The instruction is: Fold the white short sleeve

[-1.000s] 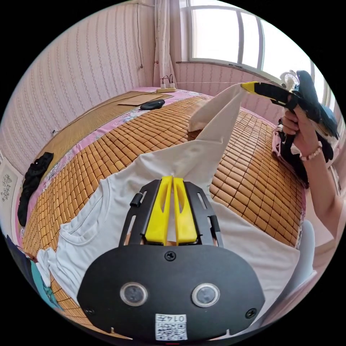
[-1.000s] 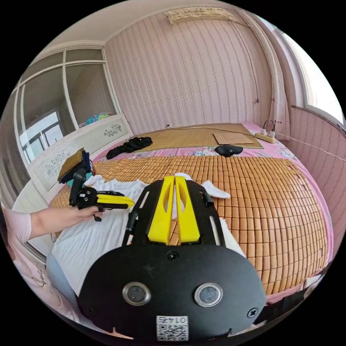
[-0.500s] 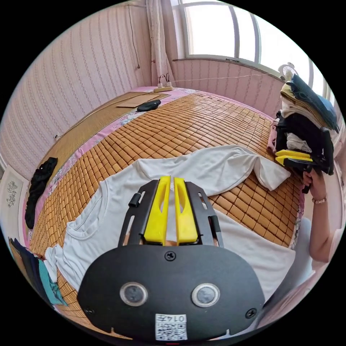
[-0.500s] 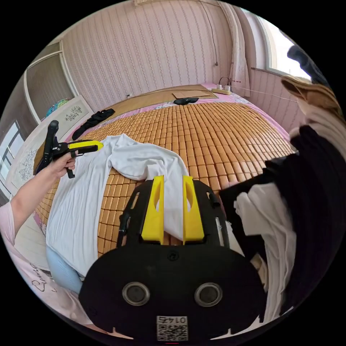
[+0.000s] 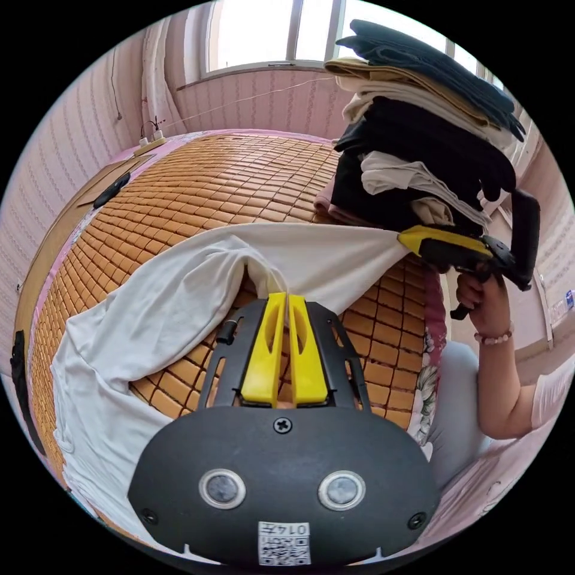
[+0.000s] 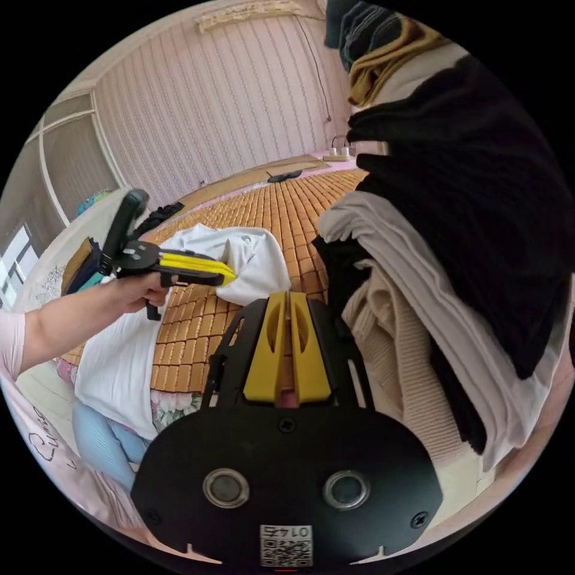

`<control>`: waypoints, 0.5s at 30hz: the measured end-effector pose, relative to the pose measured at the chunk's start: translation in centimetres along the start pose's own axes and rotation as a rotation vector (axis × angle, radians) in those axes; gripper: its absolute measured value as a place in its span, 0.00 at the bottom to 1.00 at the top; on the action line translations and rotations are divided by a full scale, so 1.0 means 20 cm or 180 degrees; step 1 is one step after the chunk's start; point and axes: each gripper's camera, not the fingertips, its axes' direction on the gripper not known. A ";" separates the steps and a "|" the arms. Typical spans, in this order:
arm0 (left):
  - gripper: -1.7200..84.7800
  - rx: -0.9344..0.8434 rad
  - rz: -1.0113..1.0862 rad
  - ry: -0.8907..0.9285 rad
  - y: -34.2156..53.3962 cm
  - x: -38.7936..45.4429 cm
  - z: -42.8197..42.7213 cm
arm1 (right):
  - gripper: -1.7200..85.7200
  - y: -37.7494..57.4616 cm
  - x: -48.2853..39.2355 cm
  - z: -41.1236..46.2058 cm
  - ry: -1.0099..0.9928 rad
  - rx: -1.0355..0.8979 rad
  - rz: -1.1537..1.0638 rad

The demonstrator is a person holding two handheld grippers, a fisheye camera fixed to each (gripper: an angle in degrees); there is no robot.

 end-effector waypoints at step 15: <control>0.07 0.0009 -0.0161 0.0374 0.02 0.18 -0.25 | 0.07 0.14 -0.05 -0.31 0.0697 0.0552 -0.0154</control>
